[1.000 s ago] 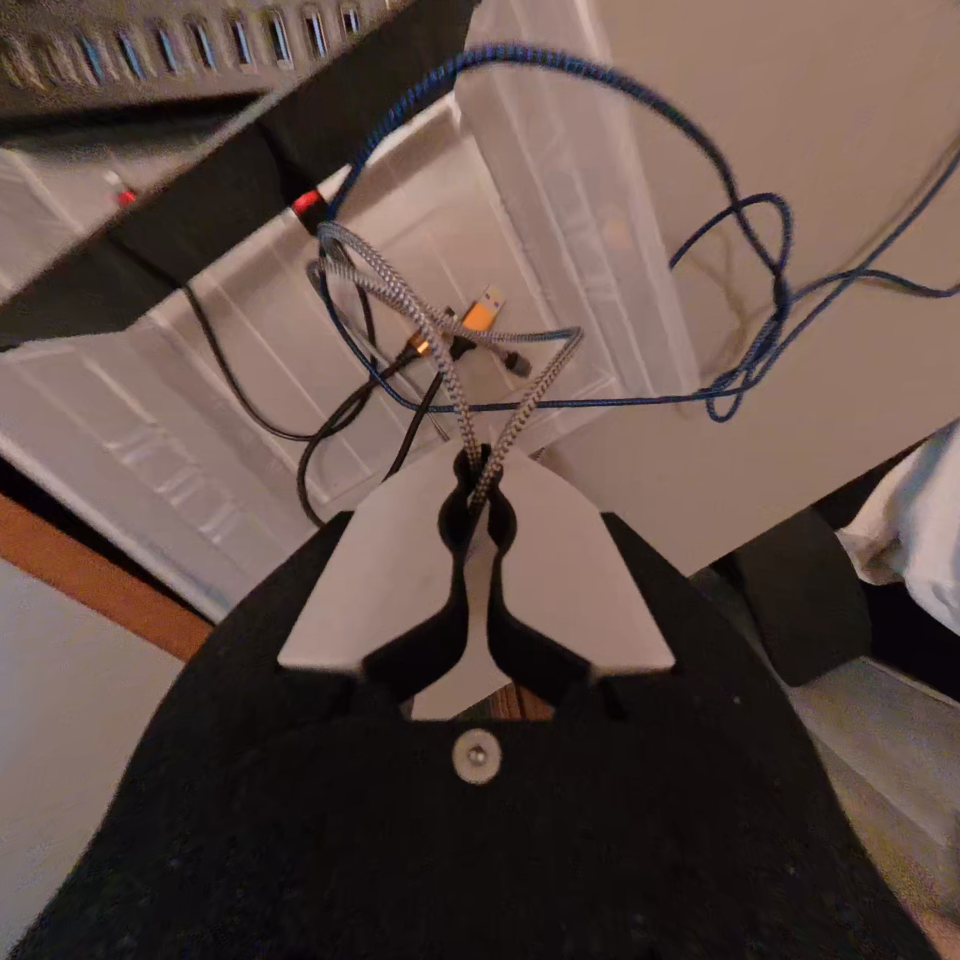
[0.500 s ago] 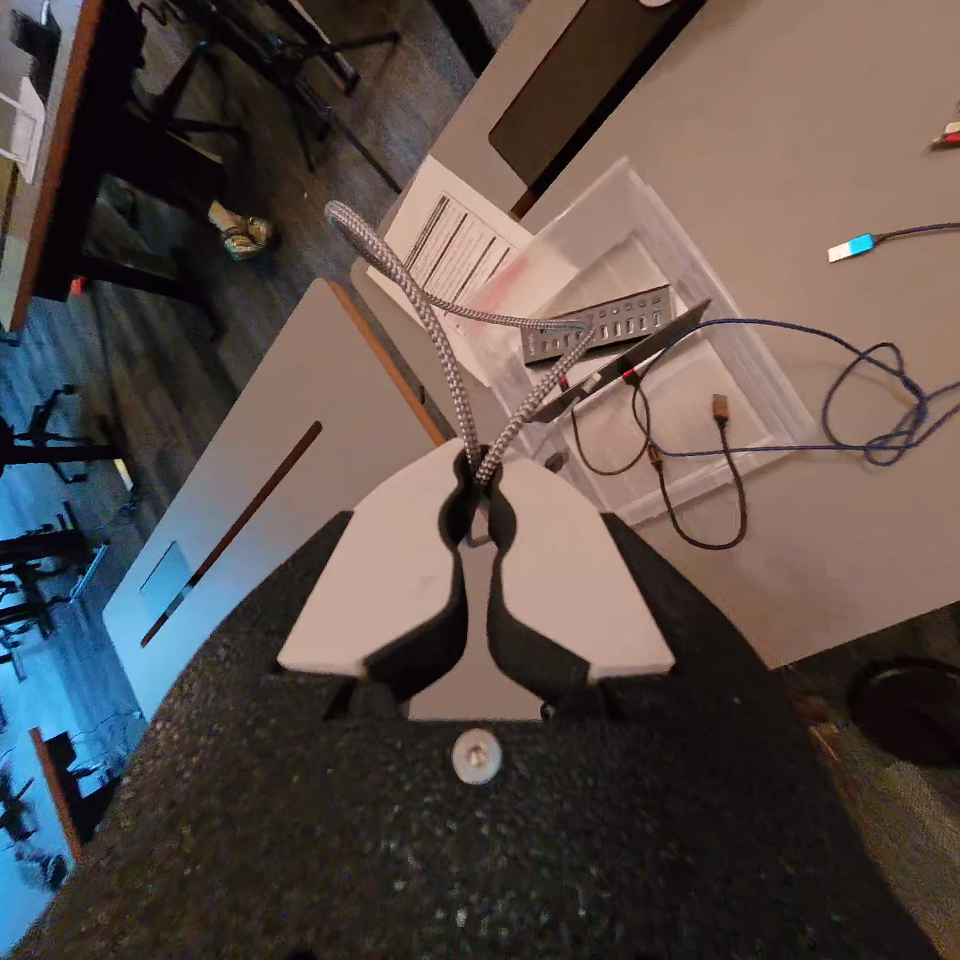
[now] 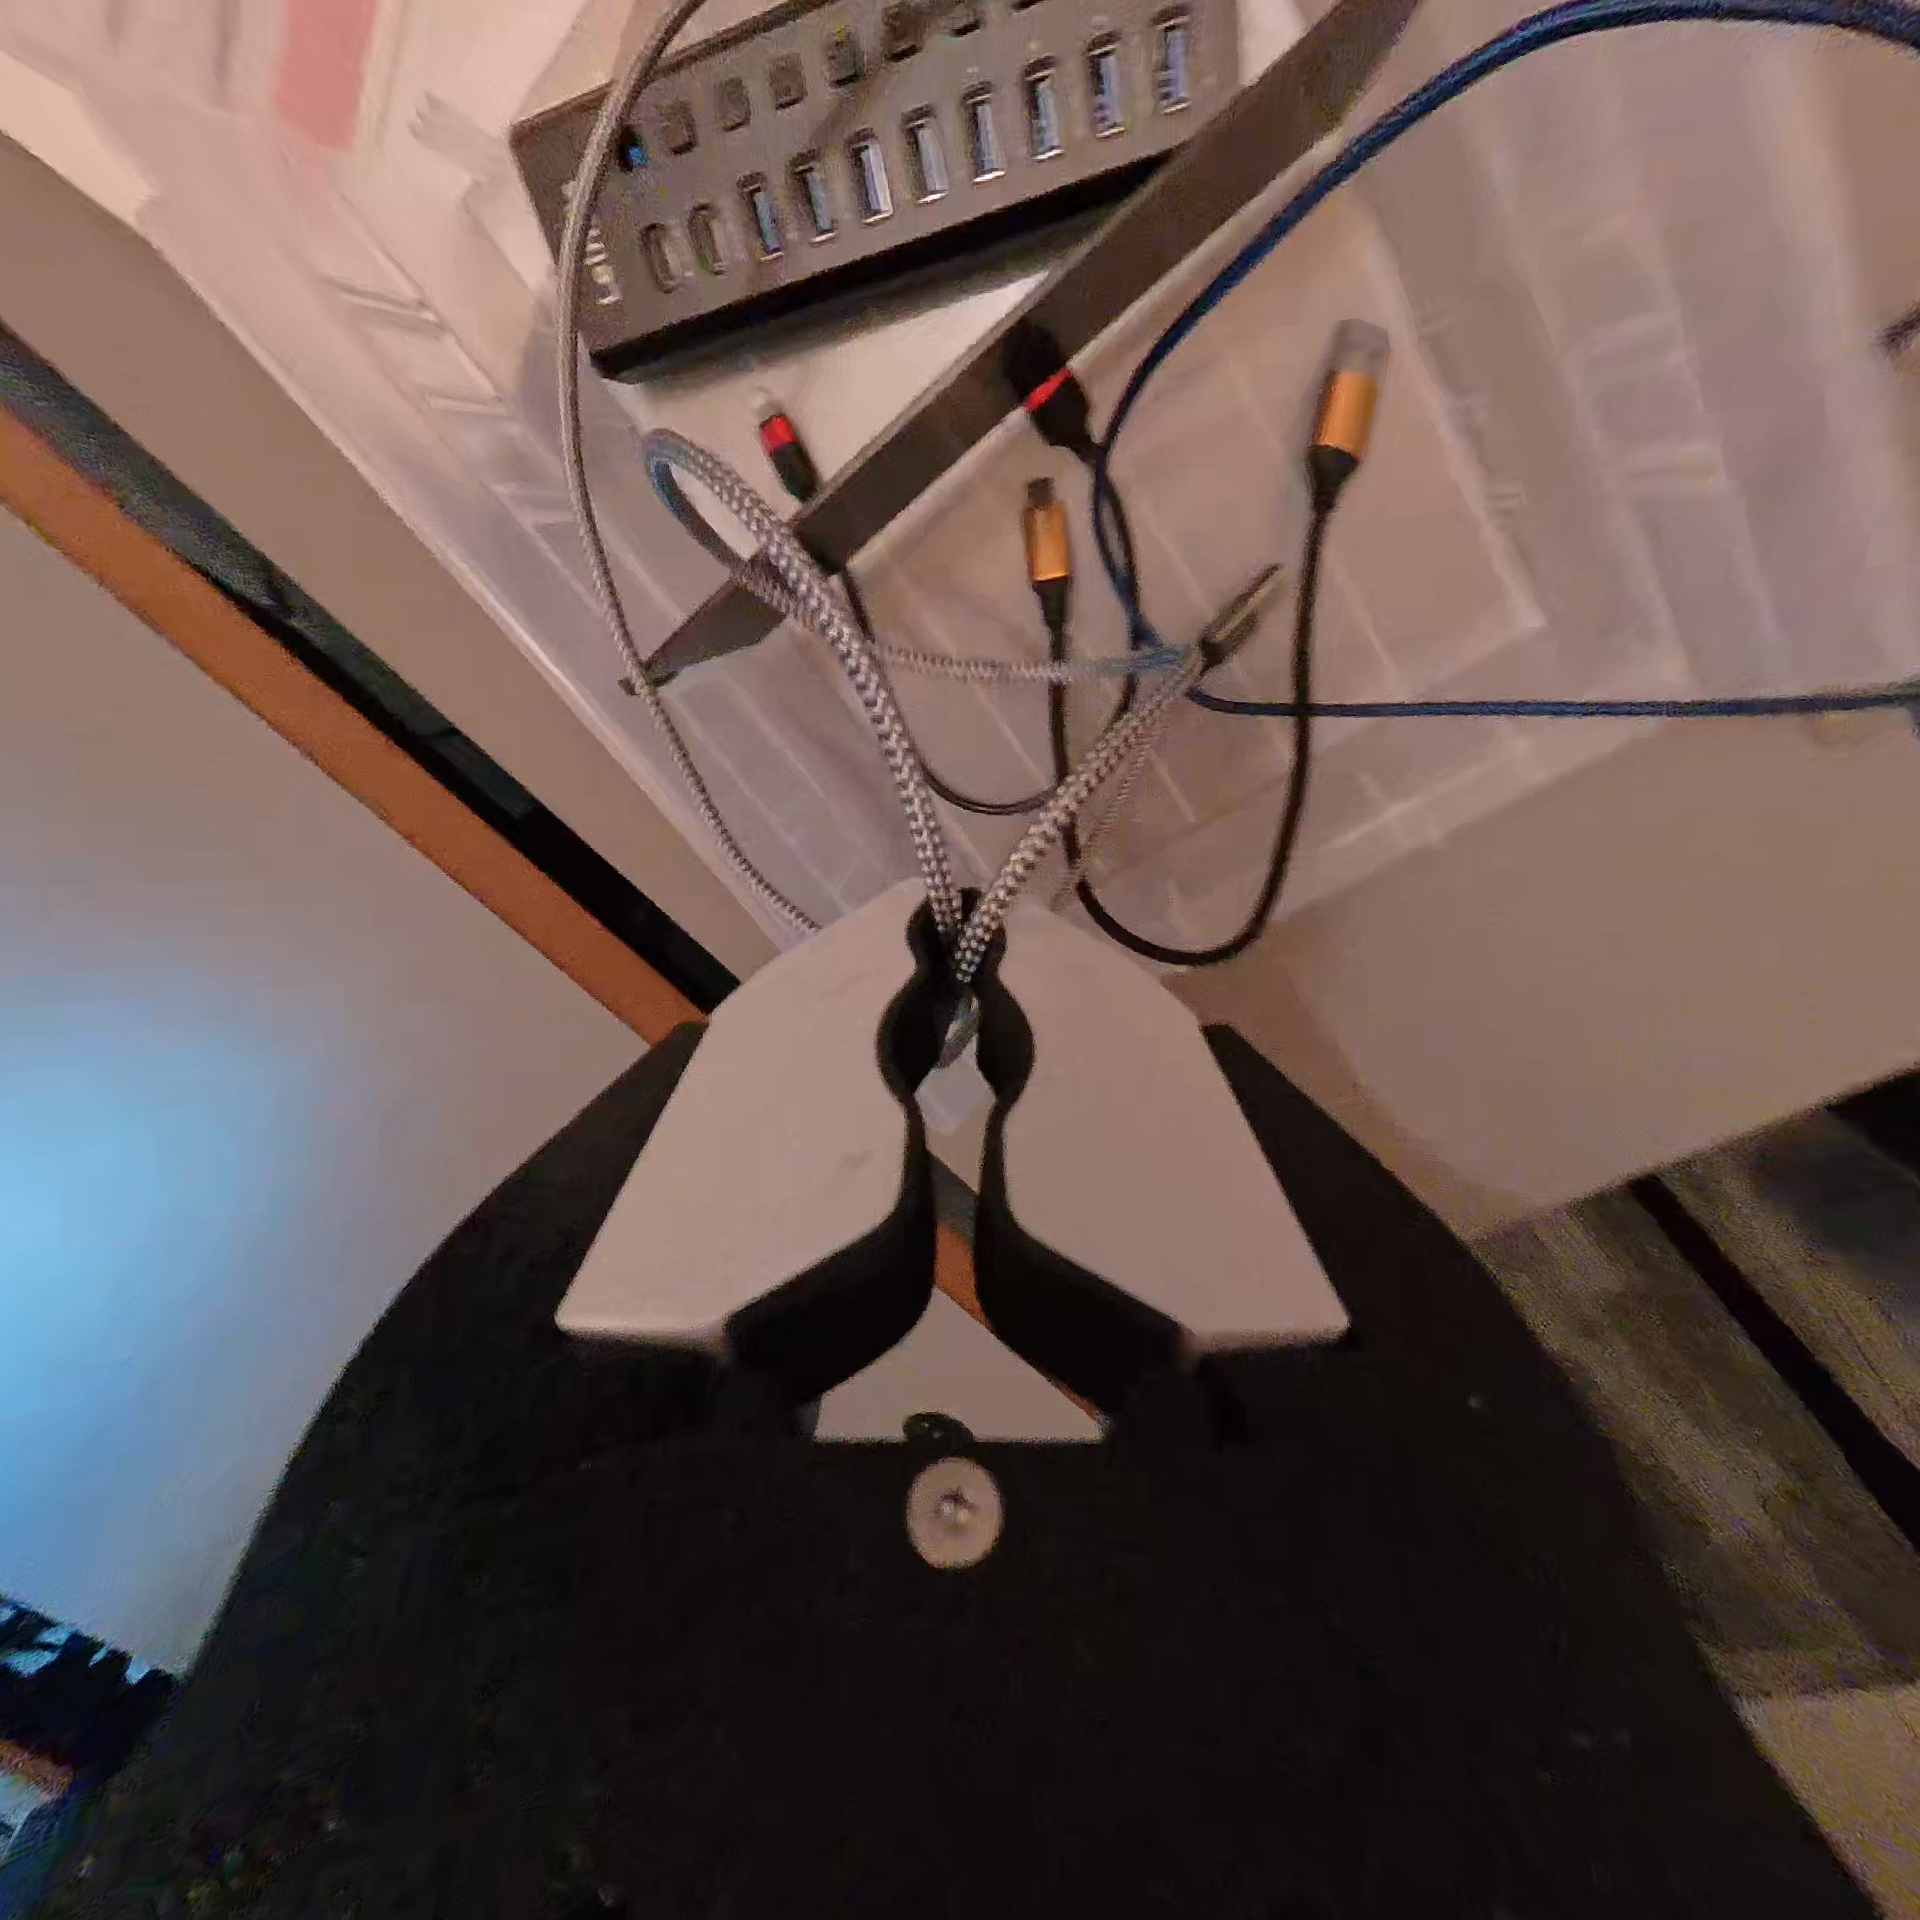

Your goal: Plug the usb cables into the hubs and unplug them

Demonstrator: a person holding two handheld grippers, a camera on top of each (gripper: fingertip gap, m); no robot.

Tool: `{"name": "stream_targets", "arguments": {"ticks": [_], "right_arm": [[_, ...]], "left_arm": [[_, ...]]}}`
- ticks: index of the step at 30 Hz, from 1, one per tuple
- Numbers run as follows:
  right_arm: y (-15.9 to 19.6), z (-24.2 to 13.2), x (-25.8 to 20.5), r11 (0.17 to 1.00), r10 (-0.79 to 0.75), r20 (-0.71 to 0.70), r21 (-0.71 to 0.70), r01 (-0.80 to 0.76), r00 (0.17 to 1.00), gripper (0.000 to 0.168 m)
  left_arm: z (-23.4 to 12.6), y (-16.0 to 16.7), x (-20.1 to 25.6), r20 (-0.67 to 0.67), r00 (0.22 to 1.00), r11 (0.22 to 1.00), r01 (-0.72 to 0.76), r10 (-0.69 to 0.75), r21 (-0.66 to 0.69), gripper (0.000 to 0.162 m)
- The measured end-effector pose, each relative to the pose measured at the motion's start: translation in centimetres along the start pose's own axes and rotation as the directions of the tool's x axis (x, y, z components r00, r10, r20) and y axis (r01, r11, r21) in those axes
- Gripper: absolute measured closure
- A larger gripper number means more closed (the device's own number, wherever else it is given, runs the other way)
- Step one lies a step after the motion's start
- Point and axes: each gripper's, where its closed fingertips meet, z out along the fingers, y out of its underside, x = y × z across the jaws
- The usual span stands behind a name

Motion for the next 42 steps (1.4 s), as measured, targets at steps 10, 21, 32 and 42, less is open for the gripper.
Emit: {"name": "stream_targets", "arguments": {"ticks": [10, 21, 32, 42], "right_arm": [[-0.2, 0.2, -0.1, 1.000, -0.019, 0.003, -0.015, 0.019, 1.000, 0.134], [-0.2, 1.2, -0.4, 1.000, -0.017, 0.015, -0.005, 0.017, 1.000, 0.134], [-0.3, 0.9, -0.6, 1.000, -0.023, 0.013, -0.010, 0.023, 1.000, 0.134], [0.0, 1.2, -0.9, 1.000, -0.017, 0.025, -0.014, 0.018, 1.000, 0.134]], "left_arm": [[-6.5, 0.4, -4.6, 0.341, 0.882, 0.925, 0.225, -0.327, 0.305, 0.162], [-25.5, 1.5, -3.0, 0.459, 0.803, 0.799, 0.036, -0.381, 0.601, 0.161], [-28.8, -0.2, -1.4, 0.536, 0.754, 0.767, -0.067, -0.380, 0.639, 0.161], [-22.9, -0.6, -1.7, 0.464, 0.826, 0.858, 0.045, -0.319, 0.511, 0.161]]}}
